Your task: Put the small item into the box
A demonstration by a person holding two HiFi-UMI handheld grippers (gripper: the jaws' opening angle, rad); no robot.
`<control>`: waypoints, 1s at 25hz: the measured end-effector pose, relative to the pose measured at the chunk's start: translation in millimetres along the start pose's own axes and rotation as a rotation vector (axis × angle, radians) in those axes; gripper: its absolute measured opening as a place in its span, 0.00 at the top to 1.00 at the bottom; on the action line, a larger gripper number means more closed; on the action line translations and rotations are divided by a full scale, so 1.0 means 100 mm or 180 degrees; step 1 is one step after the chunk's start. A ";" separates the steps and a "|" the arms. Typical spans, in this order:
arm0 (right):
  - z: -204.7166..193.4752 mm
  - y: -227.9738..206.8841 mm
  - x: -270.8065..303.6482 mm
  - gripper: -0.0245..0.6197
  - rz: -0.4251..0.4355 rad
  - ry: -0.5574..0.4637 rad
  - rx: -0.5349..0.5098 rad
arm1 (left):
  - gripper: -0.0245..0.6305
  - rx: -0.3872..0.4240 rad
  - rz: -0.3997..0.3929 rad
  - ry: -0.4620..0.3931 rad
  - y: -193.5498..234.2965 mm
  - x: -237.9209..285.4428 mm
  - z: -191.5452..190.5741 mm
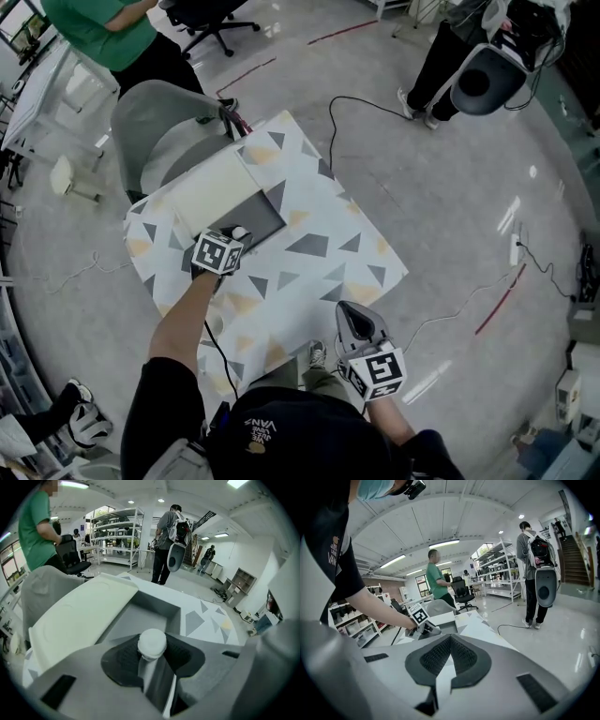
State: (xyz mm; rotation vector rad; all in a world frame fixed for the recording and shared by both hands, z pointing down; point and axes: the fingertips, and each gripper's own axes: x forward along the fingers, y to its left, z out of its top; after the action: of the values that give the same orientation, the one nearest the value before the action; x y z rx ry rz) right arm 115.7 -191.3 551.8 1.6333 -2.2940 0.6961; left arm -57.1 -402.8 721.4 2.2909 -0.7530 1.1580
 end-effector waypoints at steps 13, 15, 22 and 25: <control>-0.01 0.00 0.15 0.96 -0.0045 0.0053 0.0031 | 0.74 -0.0049 -0.0103 -0.0080 0.11 0.25 0.26; 0.00 0.00 0.15 0.96 -0.0062 0.0054 0.0043 | 0.74 -0.0159 -0.0098 -0.0132 0.16 0.29 0.29; -0.01 0.00 0.19 0.96 -0.0114 0.0107 0.0018 | 0.74 -0.0255 -0.0077 -0.0239 0.17 0.44 0.37; 0.00 0.00 0.20 0.96 -0.0130 0.0099 0.0023 | 0.74 -0.0135 0.0033 -0.0124 0.17 0.52 0.33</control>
State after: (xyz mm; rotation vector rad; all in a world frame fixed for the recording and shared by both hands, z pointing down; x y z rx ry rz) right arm 108.9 -207.9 561.5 1.6558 -2.2327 0.7162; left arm -23.8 -449.3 749.6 2.2830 -0.7971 1.0945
